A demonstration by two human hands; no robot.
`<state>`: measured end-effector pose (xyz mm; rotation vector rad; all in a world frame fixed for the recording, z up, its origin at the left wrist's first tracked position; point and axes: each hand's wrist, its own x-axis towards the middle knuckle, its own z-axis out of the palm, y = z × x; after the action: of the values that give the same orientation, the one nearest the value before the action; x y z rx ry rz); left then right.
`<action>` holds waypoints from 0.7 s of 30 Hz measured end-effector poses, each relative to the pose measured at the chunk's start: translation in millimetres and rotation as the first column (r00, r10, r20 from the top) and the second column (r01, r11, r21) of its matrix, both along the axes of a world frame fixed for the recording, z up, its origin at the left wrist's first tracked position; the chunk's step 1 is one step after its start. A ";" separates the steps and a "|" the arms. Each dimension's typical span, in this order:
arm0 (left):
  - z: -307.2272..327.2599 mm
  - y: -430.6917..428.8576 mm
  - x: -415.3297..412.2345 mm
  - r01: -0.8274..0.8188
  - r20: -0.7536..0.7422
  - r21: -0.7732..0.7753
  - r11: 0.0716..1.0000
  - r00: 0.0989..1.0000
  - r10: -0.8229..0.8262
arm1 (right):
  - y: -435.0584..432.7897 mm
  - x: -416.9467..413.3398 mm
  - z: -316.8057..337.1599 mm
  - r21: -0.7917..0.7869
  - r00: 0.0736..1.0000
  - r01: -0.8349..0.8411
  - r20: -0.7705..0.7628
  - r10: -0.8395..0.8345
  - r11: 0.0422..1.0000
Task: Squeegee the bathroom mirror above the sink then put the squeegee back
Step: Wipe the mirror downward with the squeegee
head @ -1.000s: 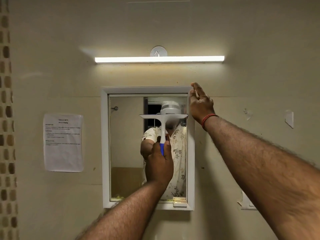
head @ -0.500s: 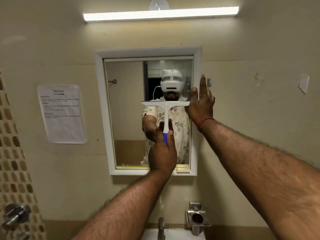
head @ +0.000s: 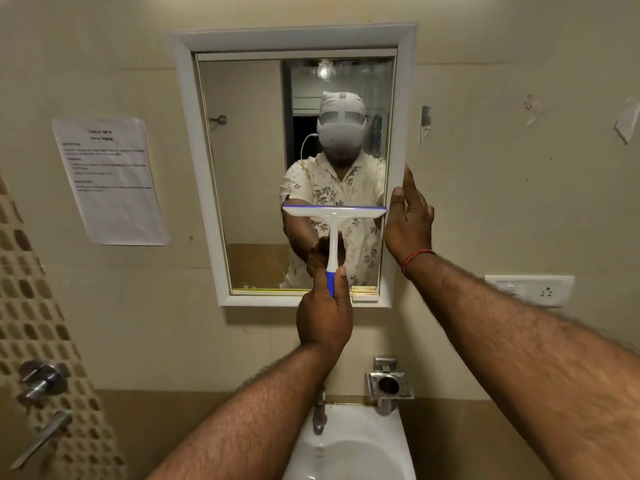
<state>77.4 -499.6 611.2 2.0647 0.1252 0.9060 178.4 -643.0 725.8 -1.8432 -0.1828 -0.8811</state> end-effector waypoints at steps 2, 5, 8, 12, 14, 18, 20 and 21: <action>-10.2 1.0 -1.8 0.003 -0.010 0.000 1.000 1.000 -0.003 | -2.2 -2.6 -13.3 -0.014 1.000 0.002 -0.016 -0.002 1.000; -27.5 0.7 -1.9 -0.010 -0.024 0.009 1.000 1.000 0.010 | -5.2 -10.3 -33.8 -0.020 0.999 -0.011 -0.053 0.010 1.000; -41.4 -0.1 -4.5 -0.004 -0.062 0.002 1.000 0.998 0.004 | -7.8 -16.6 -53.3 -0.029 0.996 -0.022 -0.085 0.019 0.999; -63.0 0.3 -11.0 -0.006 -0.107 0.001 1.000 0.994 0.006 | -11.0 -20.9 -74.5 -0.016 0.991 -0.042 -0.128 0.039 0.999; -73.6 1.1 -14.8 -0.005 -0.123 0.014 1.000 0.992 0.006 | -11.2 -23.2 -82.5 -0.017 0.986 -0.050 -0.158 0.047 0.999; -92.3 4.8 -22.7 -0.014 -0.192 0.054 0.998 0.981 0.024 | -11.1 -25.0 -99.0 -0.022 0.978 -0.056 -0.200 0.051 0.998; -101.0 7.0 -25.7 -0.010 -0.218 0.067 0.998 0.976 0.025 | -11.5 -25.5 -106.8 -0.028 0.976 -0.058 -0.212 0.050 0.998; -103.4 7.6 -27.0 -0.009 -0.228 0.069 0.998 0.973 0.024 | -12.1 -25.7 -109.5 -0.032 0.975 -0.056 -0.219 0.048 0.998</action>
<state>50.3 -492.0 507.8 2.2295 0.2384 0.6871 152.7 -655.0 616.3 -1.9468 -0.1102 -0.6373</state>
